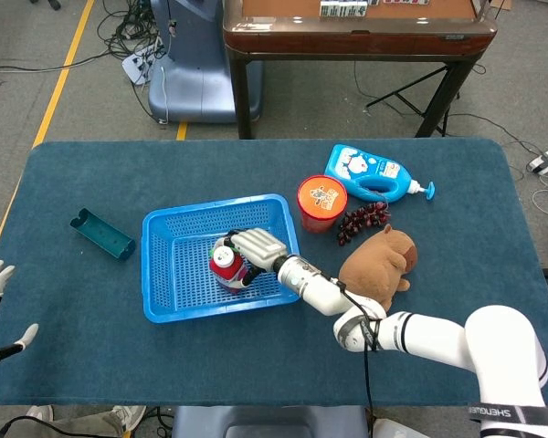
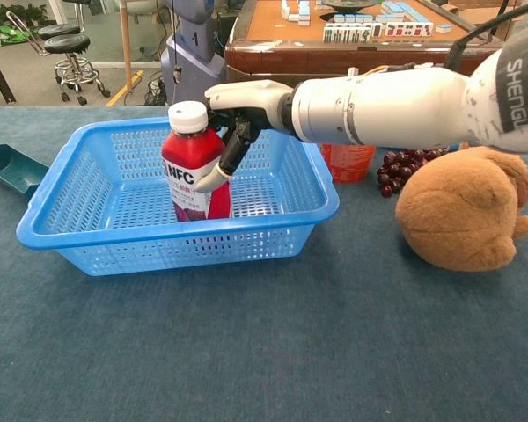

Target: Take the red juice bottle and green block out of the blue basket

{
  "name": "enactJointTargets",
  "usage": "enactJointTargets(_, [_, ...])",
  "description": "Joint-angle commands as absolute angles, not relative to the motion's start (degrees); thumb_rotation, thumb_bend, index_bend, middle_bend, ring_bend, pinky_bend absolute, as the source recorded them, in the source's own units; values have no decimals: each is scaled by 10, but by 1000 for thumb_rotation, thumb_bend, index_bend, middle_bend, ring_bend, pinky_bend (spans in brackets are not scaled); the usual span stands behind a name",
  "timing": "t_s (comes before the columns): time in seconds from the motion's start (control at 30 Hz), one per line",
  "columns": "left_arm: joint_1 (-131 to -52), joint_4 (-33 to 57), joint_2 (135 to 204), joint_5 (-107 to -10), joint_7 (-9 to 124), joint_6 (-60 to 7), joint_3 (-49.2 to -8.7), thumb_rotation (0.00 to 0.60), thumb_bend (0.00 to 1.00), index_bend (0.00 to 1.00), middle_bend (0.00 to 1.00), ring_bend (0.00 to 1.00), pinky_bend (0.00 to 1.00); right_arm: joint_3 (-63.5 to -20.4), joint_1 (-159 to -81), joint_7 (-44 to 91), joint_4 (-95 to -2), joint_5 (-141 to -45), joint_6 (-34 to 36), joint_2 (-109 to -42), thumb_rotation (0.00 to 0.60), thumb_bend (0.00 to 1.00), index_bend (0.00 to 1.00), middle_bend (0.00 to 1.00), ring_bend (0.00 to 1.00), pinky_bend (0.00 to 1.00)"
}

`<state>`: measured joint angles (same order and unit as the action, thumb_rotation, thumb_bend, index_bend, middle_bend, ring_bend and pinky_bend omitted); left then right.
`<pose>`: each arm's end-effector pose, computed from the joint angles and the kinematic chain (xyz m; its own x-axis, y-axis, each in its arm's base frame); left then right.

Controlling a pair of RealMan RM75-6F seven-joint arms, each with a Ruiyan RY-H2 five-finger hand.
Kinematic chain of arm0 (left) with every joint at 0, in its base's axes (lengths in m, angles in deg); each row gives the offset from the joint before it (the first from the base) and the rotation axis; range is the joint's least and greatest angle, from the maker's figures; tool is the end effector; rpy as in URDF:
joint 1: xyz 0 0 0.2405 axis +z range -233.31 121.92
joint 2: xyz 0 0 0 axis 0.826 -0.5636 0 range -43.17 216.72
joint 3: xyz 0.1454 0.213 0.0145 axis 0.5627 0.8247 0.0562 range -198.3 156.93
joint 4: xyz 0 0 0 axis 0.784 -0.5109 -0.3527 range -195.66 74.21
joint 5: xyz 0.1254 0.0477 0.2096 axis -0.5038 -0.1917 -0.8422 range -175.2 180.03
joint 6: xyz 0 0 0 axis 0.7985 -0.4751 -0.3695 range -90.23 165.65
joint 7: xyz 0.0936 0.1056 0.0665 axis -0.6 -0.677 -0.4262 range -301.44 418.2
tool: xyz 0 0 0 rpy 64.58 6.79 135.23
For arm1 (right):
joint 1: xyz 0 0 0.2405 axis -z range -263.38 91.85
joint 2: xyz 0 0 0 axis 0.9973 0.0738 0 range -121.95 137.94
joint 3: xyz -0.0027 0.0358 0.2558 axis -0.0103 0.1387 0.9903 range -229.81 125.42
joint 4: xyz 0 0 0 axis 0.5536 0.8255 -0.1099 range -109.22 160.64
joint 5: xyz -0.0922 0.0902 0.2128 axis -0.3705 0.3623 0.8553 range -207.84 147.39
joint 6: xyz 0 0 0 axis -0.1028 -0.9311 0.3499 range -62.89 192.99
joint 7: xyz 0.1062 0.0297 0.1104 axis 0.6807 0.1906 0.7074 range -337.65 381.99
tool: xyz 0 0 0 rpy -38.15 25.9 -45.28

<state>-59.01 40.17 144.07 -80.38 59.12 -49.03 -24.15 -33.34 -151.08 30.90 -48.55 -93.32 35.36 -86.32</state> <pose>-0.3156 0.1882 0.1563 0.3523 -0.0247 0.9355 0.9347 0.0598 -0.3504 0.0102 -0.4131 -0.1073 0.2391 -0.5845 0.7754 -0.8666 -0.4887 -0.1011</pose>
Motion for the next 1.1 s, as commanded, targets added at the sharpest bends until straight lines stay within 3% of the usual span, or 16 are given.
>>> enactJointTargets(0.03, [-590,401,1441,-804,591,-490,-241,600,279,0,0,0,192,-333,-1510,314,-474,-936,341,-874,600,296,477,433,323,343])
enactJointTargets(0.23, [-589,400,1441,-803,592,-491,-243,600,279,0,0,0,192,-323,-1498,340,-474,-959,304,-880,600,363,554,515,437,531])
enactJointTargets(0.5, [-589,403,1439,-805,591,-495,-246,600,279,0,0,0,192,-300,-1472,380,-548,-1002,259,-813,600,368,560,519,444,552])
enactJointTargets(0.83, [-591,406,1437,-813,594,-495,-246,600,279,0,0,0,192,-282,-1373,396,-725,-1010,197,-602,600,367,560,518,450,552])
enactJointTargets(1.1, [-592,406,1439,-817,597,-495,-247,600,279,0,0,0,192,-320,-1277,414,-783,-1008,180,-460,600,368,560,518,454,552])
